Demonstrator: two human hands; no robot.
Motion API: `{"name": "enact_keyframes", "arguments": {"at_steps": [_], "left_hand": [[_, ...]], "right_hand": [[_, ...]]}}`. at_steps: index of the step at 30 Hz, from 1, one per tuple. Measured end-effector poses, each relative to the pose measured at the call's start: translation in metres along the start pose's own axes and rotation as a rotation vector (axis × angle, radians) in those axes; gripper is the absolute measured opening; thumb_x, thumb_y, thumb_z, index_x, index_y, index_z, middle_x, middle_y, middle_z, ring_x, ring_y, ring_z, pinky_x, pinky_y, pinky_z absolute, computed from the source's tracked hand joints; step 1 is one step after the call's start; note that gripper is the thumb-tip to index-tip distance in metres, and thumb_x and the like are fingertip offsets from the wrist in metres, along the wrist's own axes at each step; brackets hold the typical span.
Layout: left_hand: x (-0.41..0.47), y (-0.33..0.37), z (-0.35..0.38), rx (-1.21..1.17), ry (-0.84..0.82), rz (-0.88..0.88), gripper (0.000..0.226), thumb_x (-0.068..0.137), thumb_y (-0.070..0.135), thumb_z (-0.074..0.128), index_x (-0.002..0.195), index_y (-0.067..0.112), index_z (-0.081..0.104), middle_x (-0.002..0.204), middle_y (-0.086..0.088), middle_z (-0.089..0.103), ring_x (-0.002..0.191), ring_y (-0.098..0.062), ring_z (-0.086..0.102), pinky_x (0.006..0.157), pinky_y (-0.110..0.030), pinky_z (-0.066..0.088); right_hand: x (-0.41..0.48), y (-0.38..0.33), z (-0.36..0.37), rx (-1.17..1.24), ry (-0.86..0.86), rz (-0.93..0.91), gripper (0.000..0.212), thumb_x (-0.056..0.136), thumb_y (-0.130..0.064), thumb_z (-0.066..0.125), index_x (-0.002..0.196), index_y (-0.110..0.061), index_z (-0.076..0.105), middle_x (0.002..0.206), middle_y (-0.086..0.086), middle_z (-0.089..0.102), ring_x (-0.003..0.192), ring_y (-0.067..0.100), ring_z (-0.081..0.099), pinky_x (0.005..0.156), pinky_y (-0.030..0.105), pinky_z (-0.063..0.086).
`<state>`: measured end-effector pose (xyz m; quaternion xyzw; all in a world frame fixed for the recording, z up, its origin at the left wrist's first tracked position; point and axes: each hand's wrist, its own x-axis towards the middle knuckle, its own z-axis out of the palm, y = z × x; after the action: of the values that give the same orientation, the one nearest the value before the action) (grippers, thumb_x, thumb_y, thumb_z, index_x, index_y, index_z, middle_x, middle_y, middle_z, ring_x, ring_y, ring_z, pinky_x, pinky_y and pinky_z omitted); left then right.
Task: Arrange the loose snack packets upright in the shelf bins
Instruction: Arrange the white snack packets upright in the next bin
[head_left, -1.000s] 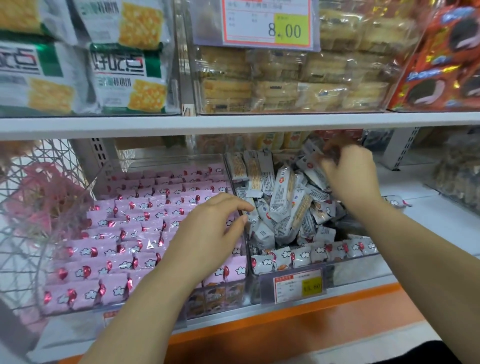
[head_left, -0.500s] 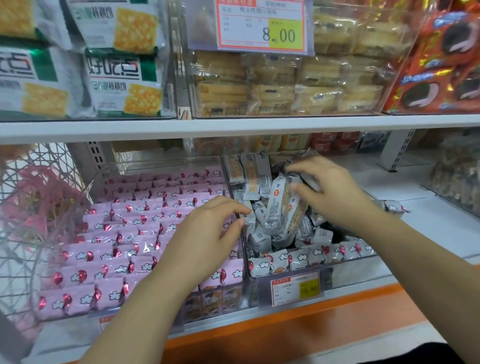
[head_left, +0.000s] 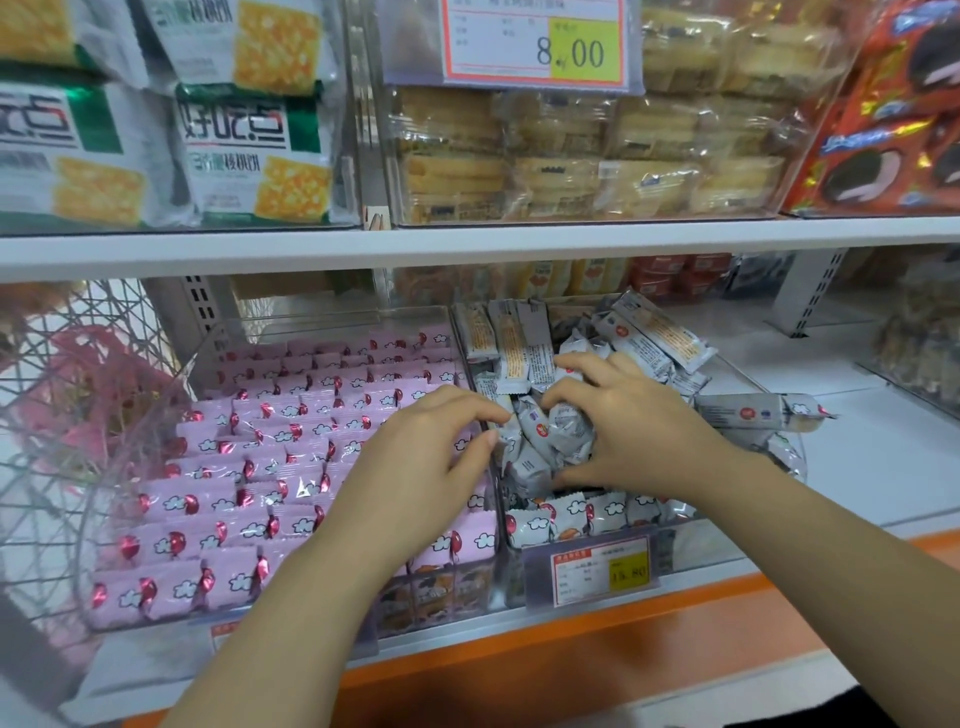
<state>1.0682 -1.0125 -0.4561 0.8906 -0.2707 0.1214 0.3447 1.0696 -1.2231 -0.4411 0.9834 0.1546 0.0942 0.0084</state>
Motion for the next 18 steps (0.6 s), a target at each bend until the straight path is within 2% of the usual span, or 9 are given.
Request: {"name": "enact_keyframes", "arguments": {"at_steps": [5,9,13,16,18], "left_hand": [[0.000,-0.001,0.000,-0.002,-0.003,-0.004,0.024,0.095,0.023,0.053,0.113,0.031,0.066,0.111,0.024,0.056,0.101,0.008,0.049,0.086,-0.004,0.035],[-0.002,0.000,0.000,-0.021,-0.003,-0.009,0.023,0.095,0.023,0.053,0.113,0.030,0.066,0.112,0.023,0.057,0.101,0.005,0.052,0.091,-0.017,0.042],[-0.001,-0.001,0.000,-0.025,0.003,-0.006,0.023,0.095,0.023,0.053,0.113,0.030,0.066,0.110,0.024,0.057,0.100,0.006,0.051,0.091,-0.019,0.043],[-0.001,-0.001,0.000,-0.024,0.003,-0.005,0.023,0.095,0.023,0.053,0.113,0.030,0.066,0.110,0.024,0.056,0.099,0.005,0.052,0.090,-0.019,0.043],[-0.001,-0.001,0.000,-0.029,0.006,-0.004,0.023,0.095,0.023,0.053,0.112,0.030,0.066,0.109,0.024,0.056,0.098,0.006,0.051,0.089,-0.018,0.043]], "right_hand": [[-0.003,0.003,0.001,-0.044,0.008,0.044,0.071,0.072,-0.052,0.073,0.130,-0.034,0.037,0.154,-0.007,0.016,0.133,0.020,0.021,0.096,0.030,0.039],[-0.006,0.009,0.004,0.020,0.158,0.094,0.048,0.080,-0.032,0.069,0.122,-0.027,0.047,0.148,-0.006,0.029,0.129,0.020,0.027,0.091,0.028,0.040],[-0.009,0.015,0.007,0.117,0.262,0.134,0.036,0.080,-0.018,0.068,0.111,-0.023,0.052,0.142,-0.007,0.039,0.125,0.020,0.033,0.080,0.025,0.035],[-0.011,0.017,0.010,0.269,0.343,0.195,0.032,0.078,-0.007,0.066,0.105,-0.020,0.056,0.140,-0.001,0.042,0.129,0.024,0.035,0.089,0.027,0.034],[-0.013,0.017,0.010,0.363,0.375,0.231,0.029,0.079,-0.002,0.064,0.100,-0.021,0.059,0.139,0.001,0.041,0.131,0.021,0.034,0.092,0.021,0.028]]}}
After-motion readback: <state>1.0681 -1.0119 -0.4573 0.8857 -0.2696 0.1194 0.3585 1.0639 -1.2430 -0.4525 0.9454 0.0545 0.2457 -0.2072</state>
